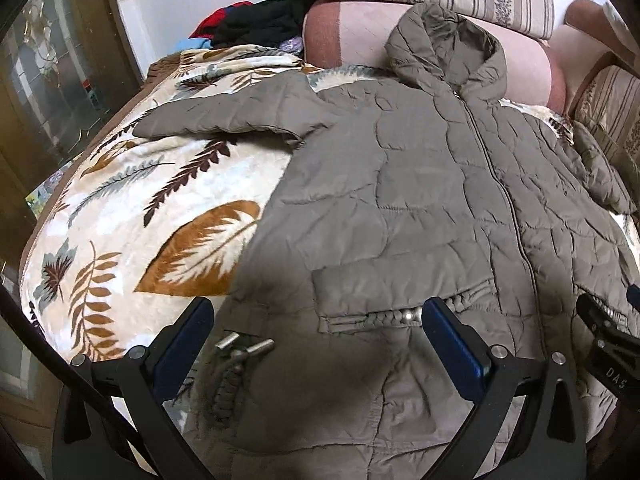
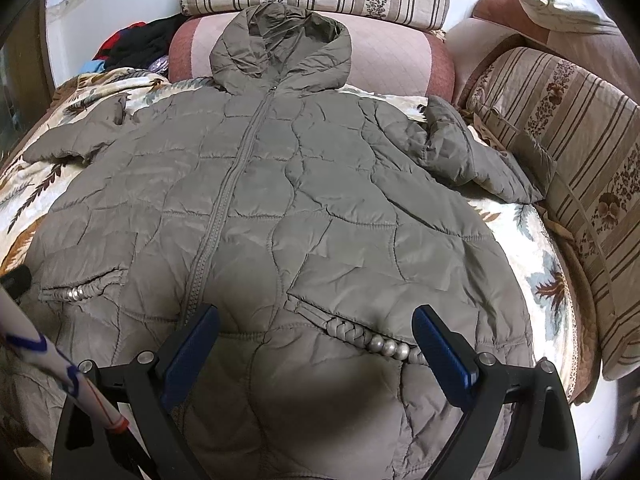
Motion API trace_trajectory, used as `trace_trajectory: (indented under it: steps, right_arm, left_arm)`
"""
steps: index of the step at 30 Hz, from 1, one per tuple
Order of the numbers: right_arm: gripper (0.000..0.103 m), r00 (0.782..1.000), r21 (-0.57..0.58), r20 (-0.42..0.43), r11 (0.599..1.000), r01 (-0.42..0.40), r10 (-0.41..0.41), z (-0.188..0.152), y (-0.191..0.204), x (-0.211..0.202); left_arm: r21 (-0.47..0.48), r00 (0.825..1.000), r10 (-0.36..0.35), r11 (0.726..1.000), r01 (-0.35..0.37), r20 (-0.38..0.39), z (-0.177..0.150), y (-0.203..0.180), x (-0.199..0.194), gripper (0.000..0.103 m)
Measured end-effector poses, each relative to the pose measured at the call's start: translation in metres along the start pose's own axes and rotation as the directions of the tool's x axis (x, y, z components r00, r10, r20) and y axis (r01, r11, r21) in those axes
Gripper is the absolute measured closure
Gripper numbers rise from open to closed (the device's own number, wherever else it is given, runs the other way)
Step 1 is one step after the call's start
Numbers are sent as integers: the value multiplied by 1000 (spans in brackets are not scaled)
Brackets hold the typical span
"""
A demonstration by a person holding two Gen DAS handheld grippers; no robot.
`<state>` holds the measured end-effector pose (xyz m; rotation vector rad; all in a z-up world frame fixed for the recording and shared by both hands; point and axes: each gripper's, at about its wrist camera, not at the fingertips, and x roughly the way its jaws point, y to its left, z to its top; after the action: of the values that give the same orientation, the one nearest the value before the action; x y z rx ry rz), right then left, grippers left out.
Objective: Fold large clothes
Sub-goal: 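Move the left tool over the jacket toward the sleeve nearest it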
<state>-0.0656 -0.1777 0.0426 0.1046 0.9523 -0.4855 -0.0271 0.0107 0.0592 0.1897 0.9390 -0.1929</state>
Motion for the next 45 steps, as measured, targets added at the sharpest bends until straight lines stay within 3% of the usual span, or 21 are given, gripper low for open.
trace_trajectory:
  steps: [29, 45]
  right_arm:
    - [4, 1000, -45, -10, 999, -7, 6, -2, 13, -3]
    - [4, 999, -113, -37, 993, -28, 24, 4, 43, -7]
  left_arm:
    - [-34, 1000, 0, 999, 0, 3, 13, 16, 2, 0]
    - [-109, 1000, -15, 994, 14, -14, 16, 50, 17, 0]
